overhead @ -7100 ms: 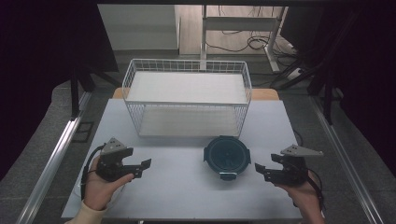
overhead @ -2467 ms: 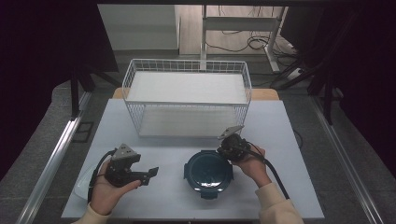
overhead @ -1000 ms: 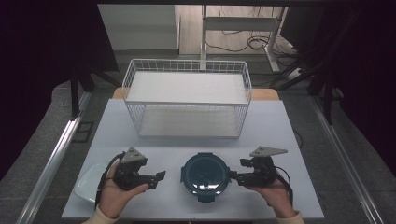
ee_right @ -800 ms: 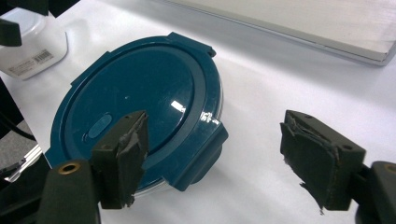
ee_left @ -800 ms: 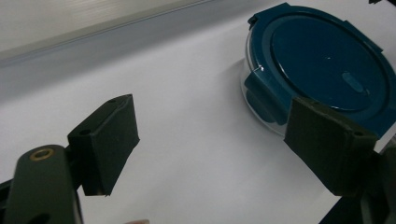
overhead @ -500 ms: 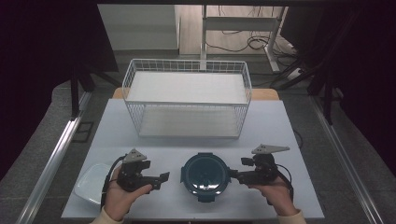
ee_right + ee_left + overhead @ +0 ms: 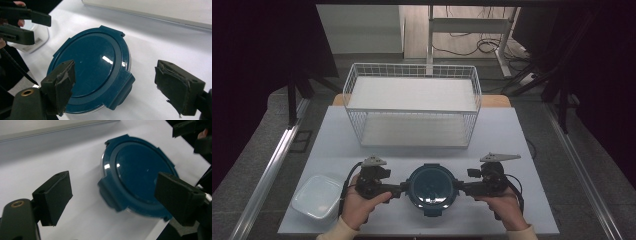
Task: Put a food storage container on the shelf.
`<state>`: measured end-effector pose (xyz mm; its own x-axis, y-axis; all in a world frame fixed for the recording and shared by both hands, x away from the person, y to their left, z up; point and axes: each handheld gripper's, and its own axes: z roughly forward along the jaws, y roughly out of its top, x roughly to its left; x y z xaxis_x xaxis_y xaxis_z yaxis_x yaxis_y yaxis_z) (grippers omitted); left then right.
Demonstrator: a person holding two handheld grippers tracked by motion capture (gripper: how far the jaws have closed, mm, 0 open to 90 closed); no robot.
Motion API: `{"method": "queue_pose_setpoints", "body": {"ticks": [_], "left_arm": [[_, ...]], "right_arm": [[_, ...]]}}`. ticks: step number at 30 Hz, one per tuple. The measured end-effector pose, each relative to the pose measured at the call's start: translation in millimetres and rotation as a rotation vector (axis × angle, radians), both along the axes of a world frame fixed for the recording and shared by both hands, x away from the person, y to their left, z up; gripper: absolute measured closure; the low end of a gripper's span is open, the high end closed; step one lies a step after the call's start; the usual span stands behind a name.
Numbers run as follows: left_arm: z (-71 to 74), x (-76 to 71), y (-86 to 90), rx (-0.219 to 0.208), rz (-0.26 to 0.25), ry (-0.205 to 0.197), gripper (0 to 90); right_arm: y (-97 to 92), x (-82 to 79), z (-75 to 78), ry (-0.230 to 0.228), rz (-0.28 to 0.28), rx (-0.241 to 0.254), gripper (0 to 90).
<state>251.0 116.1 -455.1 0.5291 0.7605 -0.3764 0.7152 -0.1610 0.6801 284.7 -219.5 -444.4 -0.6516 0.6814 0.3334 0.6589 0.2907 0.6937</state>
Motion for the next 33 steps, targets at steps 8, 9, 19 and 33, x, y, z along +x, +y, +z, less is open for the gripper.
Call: {"method": "queue_pose_setpoints", "body": {"ticks": [8, 9, 19, 33], "left_arm": [[-15.9, 16.5, -12.5, -0.071, -0.045, 0.098, 12.8], [-18.5, 18.8, -11.3, -0.085, -0.044, 0.115, 13.2], [-33.1, 28.5, -16.2, -0.099, -0.038, 0.162, 14.5], [-52.3, 33.4, -20.3, -0.189, -0.017, 0.299, 12.1]], "right_arm": [[6.8, 2.3, -11.6, 0.041, -0.029, 0.000, 15.7], [8.1, 2.5, -14.5, 0.046, -0.031, 0.000, 15.7], [9.1, 4.0, -30.6, 0.113, -0.044, 0.036, 15.7], [17.3, 7.7, -51.7, 0.247, -0.058, 0.109, 14.8]]}}
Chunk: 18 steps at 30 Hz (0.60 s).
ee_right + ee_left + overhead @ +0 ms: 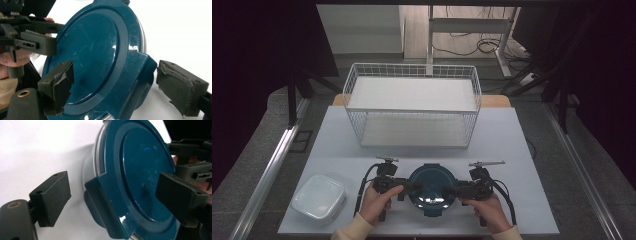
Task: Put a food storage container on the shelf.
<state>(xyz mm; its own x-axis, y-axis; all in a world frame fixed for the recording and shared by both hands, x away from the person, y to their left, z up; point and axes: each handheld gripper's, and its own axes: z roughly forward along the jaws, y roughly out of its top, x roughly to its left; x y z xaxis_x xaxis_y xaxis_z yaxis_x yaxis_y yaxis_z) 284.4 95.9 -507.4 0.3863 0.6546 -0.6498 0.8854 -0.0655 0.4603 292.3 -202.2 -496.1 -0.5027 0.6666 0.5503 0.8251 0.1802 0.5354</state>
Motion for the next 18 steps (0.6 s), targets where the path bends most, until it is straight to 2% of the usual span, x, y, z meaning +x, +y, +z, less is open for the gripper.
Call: {"method": "queue_pose_setpoints", "body": {"ticks": [2, 3, 4, 7, 9, 10, 11, 13, 15, 18], "left_arm": [[-7.7, 2.2, -0.8, -0.018, -0.007, 0.038, 11.7], [-7.7, 2.2, -0.8, -0.018, -0.007, 0.038, 10.4], [-9.9, 3.1, -1.5, -0.044, -0.013, 0.060, 11.0], [-9.3, 2.5, -2.5, -0.055, -0.011, 0.063, 13.0], [-9.2, 1.9, -3.1, -0.077, -0.030, 0.072, 16.4], [-9.1, 1.3, -4.3, -0.082, -0.037, 0.075, 19.1], [-8.3, -0.4, -5.0, -0.061, -0.056, 0.059, 18.8], [-7.1, -0.9, -4.0, -0.057, -0.056, 0.058, 19.8], [-6.8, -1.1, -3.4, -0.058, -0.051, 0.055, 20.9], [-6.6, -0.8, -1.0, -0.070, -0.044, 0.056, 24.3]], "right_arm": [[0.0, 0.4, -1.9, 0.012, -0.002, 0.012, 14.9], [0.0, 0.4, -1.9, 0.012, -0.002, 0.012, 14.9], [0.8, 0.5, -3.1, 0.025, 0.003, 0.022, 15.3], [2.6, 0.3, -4.6, 0.032, 0.012, 0.026, 17.3], [5.0, 0.4, -7.0, 0.043, 0.021, 0.033, 16.7], [5.0, 1.6, -8.4, 0.066, 0.014, 0.046, 17.2], [4.2, 2.4, -8.7, 0.088, 0.011, 0.052, 17.6], [1.3, 3.2, -9.9, 0.120, 0.003, 0.069, 19.5], [-0.4, 3.6, -10.9, 0.130, -0.001, 0.081, 20.3], [-3.7, 4.6, -13.3, 0.178, -0.010, 0.109, 20.9]]}}
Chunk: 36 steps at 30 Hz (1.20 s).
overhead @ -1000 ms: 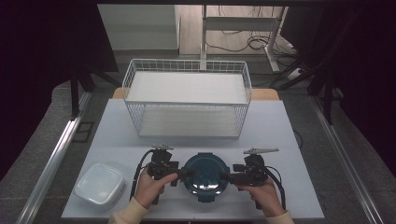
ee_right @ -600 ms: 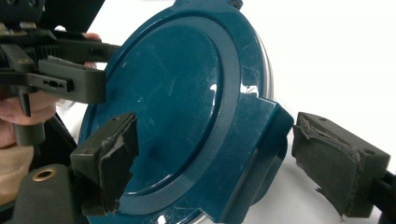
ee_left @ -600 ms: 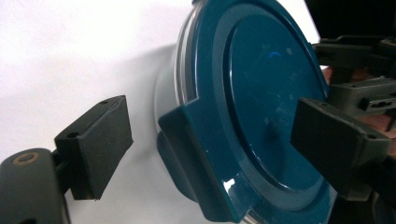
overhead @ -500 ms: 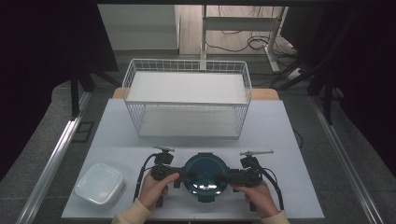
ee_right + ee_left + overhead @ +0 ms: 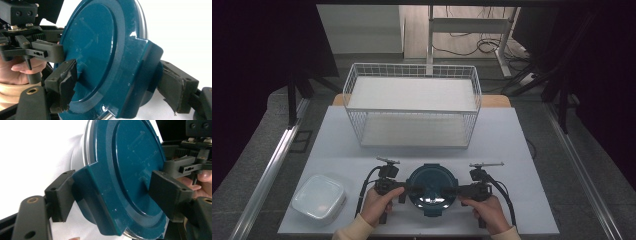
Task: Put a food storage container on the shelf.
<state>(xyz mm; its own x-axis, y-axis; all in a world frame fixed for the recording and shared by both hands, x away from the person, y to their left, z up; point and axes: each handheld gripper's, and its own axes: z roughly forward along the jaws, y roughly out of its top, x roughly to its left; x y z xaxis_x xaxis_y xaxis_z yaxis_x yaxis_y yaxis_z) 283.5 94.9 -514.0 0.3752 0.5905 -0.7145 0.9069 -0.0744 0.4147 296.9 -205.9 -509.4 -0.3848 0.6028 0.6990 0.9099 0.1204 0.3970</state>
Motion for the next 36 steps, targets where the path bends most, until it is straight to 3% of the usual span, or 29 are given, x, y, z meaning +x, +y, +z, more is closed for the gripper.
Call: {"method": "queue_pose_setpoints", "body": {"ticks": [7, 14, 21, 36], "left_arm": [[1.0, -1.7, -0.5, 0.006, 0.016, -0.005, 25.7], [0.3, -3.2, 4.1, -0.030, 0.057, 0.019, 30.5], [4.6, -7.1, 3.8, -0.024, 0.077, 0.013, 32.0], [15.9, -12.4, 7.1, -0.018, 0.101, -0.046, 37.1]], "right_arm": [[-4.3, -0.7, 3.1, 0.004, -0.028, 0.005, 29.0], [-7.2, -2.1, 5.1, 0.013, -0.053, 0.026, 34.0], [-8.6, -4.9, 7.8, 0.004, -0.069, 0.036, 36.7], [-9.0, -9.5, 12.9, -0.051, -0.102, 0.053, 39.9]]}}
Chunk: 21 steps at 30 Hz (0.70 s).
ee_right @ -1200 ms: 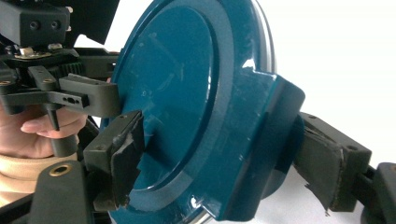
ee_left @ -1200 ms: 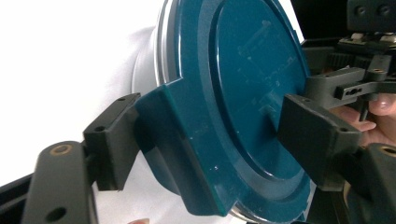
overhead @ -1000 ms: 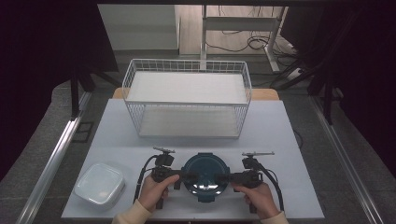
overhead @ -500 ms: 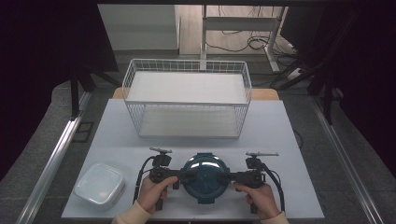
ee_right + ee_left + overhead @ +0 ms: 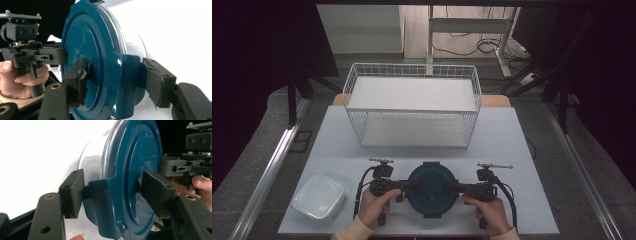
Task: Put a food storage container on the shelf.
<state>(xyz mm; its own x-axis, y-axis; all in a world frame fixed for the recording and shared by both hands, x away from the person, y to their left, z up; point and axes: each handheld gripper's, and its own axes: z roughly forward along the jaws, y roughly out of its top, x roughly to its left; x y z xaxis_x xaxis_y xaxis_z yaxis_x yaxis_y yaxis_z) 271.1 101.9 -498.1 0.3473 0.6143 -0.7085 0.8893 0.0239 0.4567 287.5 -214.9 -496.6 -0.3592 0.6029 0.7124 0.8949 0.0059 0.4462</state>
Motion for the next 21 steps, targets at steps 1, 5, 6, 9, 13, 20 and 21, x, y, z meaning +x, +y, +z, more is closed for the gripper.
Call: {"method": "queue_pose_setpoints", "body": {"ticks": [1, 5, 6, 9, 13, 20, 21], "left_arm": [[0.6, -0.2, 0.2, 0.001, 0.001, -0.004, 37.3], [3.8, -1.6, 0.3, 0.008, 0.005, -0.020, 37.8], [4.5, -1.9, 0.1, 0.010, 0.005, -0.023, 37.9], [5.0, -2.6, -0.1, 0.011, 0.007, -0.029, 37.8], [5.9, -2.8, 0.5, 0.009, 0.009, -0.032, 37.9], [10.5, -5.0, -0.1, 0.007, 0.010, -0.047, 37.9], [11.5, -5.4, -0.2, 0.008, 0.009, -0.047, 37.9]], "right_arm": [[0.2, -0.2, 0.5, -0.006, 0.002, -0.004, 39.9], [1.1, -1.2, 3.0, -0.017, 0.003, -0.006, 40.1], [1.3, -1.4, 3.5, -0.017, 0.002, -0.005, 40.1], [1.4, -1.6, 3.9, -0.029, 0.004, -0.008, 39.9], [2.2, -2.1, 5.1, -0.044, 0.008, -0.015, 40.0], [2.3, -3.5, 10.1, -0.067, 0.012, -0.016, 39.9], [2.3, -4.4, 12.2, -0.074, 0.014, -0.020, 39.9]]}}
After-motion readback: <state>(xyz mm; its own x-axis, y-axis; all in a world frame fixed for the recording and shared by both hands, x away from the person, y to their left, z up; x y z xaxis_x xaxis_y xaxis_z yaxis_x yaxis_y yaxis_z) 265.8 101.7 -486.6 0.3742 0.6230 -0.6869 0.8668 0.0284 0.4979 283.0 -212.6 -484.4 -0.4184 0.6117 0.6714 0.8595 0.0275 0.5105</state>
